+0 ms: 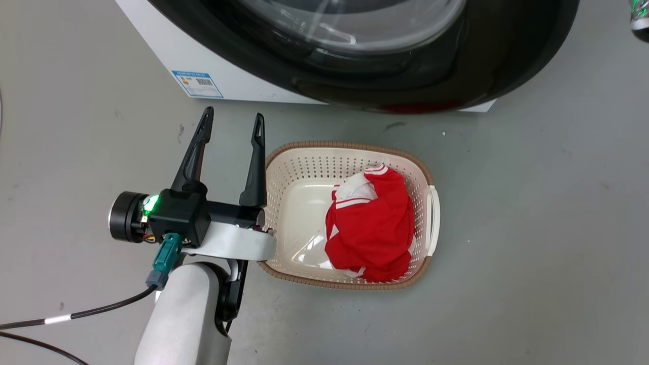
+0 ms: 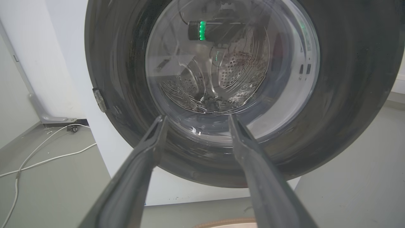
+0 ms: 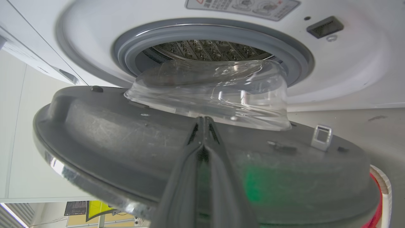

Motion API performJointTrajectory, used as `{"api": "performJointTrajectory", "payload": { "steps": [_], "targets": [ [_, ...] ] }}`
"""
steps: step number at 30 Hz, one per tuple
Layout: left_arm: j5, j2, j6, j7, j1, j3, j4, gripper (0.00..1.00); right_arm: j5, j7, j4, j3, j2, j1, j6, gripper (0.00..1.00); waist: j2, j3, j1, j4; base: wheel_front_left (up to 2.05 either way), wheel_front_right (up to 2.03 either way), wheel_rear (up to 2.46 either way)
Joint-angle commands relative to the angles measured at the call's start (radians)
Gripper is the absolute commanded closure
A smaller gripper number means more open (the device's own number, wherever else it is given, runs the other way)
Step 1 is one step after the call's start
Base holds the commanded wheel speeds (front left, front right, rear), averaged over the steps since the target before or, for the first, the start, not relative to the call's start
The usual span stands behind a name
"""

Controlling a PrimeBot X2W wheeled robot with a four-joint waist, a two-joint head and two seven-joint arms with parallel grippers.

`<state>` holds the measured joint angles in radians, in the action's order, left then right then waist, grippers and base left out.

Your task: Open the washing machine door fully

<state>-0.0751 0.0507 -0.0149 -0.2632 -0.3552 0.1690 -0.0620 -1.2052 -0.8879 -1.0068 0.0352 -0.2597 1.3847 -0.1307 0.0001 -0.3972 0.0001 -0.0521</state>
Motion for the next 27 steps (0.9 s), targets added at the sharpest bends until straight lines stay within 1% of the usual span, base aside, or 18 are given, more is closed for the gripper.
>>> {"api": "performJointTrajectory", "payload": {
  "steps": [1,8,14,15,16,22,27],
  "targets": [
    [-0.002,-0.001,-0.001,-0.003,0.014,-0.001,-0.005,0.0,-0.006,-0.022,0.005,-0.007,0.017,-0.022,0.0,1.0,-0.0001,0.021,-0.0001,0.001,0.0,0.0,0.0],
    [0.007,-0.001,0.011,-0.003,0.054,-0.013,-0.028,0.0,-0.01,-0.075,0.035,-0.026,0.053,-0.098,0.0,1.0,-0.0001,0.093,-0.0001,0.002,0.0,0.0,0.0],
    [0.011,-0.001,0.024,-0.003,0.103,-0.022,-0.054,0.0,-0.021,-0.105,0.072,-0.048,0.109,-0.204,0.0,1.0,-0.0001,0.172,-0.0001,-0.001,0.0,0.0,0.0],
    [0.014,-0.001,0.029,-0.003,0.12,-0.026,-0.061,0.0,-0.024,-0.117,0.089,-0.056,0.127,-0.241,0.0,1.0,-0.0001,0.198,-0.0001,-0.003,0.0,0.0,0.0],
    [0.014,-0.001,0.029,-0.003,0.12,-0.026,-0.061,0.0,-0.024,-0.117,0.089,-0.056,0.127,-0.241,0.0,1.0,-0.0001,0.198,-0.0001,-0.003,0.0,0.0,0.0],
    [0.021,-0.001,0.041,-0.002,0.168,-0.033,-0.078,0.0,-0.045,-0.146,0.151,-0.078,0.171,-0.357,0.0,1.0,-0.0001,0.265,-0.0001,-0.013,0.0,0.0,0.0],
    [0.006,-0.001,0.043,-0.002,0.195,-0.033,-0.082,0.0,-0.07,-0.172,0.208,-0.105,0.198,-0.442,0.0,1.0,-0.0001,0.302,-0.0001,-0.022,0.0,0.0,0.0]
  ]
}}
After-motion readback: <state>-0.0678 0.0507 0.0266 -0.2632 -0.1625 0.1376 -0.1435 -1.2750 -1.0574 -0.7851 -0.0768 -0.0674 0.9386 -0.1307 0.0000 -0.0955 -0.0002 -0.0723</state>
